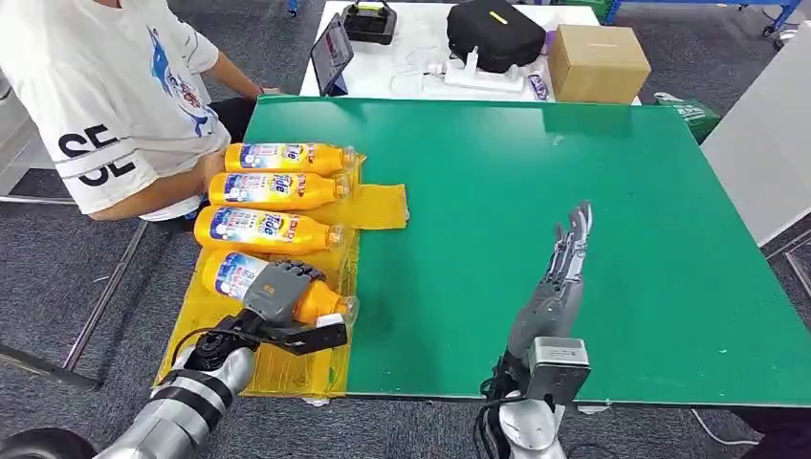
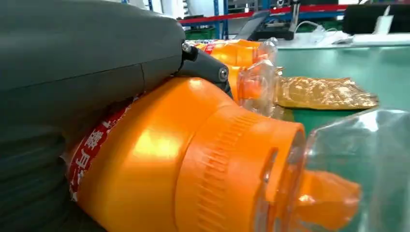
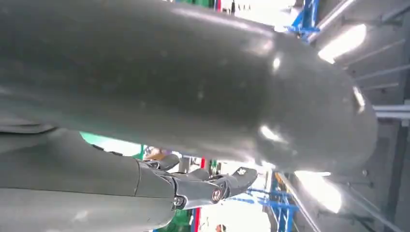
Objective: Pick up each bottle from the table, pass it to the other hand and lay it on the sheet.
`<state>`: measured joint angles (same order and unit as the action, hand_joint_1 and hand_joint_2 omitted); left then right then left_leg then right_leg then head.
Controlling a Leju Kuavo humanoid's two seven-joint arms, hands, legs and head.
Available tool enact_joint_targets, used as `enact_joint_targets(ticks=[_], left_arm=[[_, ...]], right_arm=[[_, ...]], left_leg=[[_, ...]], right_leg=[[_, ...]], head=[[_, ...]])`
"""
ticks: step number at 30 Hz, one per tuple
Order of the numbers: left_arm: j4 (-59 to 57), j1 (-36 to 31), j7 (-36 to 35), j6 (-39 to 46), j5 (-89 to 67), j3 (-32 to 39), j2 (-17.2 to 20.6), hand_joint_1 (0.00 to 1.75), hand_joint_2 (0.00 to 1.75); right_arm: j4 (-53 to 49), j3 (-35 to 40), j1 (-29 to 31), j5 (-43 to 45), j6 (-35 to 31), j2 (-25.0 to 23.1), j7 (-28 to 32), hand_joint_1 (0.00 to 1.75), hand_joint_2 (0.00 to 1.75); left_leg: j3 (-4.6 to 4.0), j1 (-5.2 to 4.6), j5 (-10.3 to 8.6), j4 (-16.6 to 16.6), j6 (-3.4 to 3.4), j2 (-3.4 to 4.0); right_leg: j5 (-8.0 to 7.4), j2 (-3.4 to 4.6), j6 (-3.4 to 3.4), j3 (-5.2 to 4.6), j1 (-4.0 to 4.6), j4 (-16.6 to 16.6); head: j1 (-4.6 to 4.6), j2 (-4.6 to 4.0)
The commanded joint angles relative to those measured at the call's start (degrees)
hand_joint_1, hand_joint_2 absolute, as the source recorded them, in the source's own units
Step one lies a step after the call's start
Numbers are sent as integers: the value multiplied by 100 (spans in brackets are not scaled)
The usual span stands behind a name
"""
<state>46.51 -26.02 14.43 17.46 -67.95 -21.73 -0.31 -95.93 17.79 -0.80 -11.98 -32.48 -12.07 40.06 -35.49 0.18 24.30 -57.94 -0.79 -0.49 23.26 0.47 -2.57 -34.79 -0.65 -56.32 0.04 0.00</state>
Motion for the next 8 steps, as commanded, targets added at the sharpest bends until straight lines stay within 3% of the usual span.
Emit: enact_joint_targets(ticks=[1, 8], left_arm=[[-902, -324, -47, -47, -30, -363, 151, 175, 175], [-914, -324, -72, -43, -32, -363, 149, 175, 175]], right_arm=[[485, -201, 215, 34, 11, -19, -6, 0, 0], [542, -205, 219, 16, 33, -38, -6, 0, 0]], left_leg=[[28, 6, 5, 5, 4, 14], [39, 3, 2, 5, 5, 13]], right_leg=[[-1, 7, 7, 26, 8, 10], [0, 7, 7, 38, 5, 8]], head=[[0, 0], [-2, 0]])
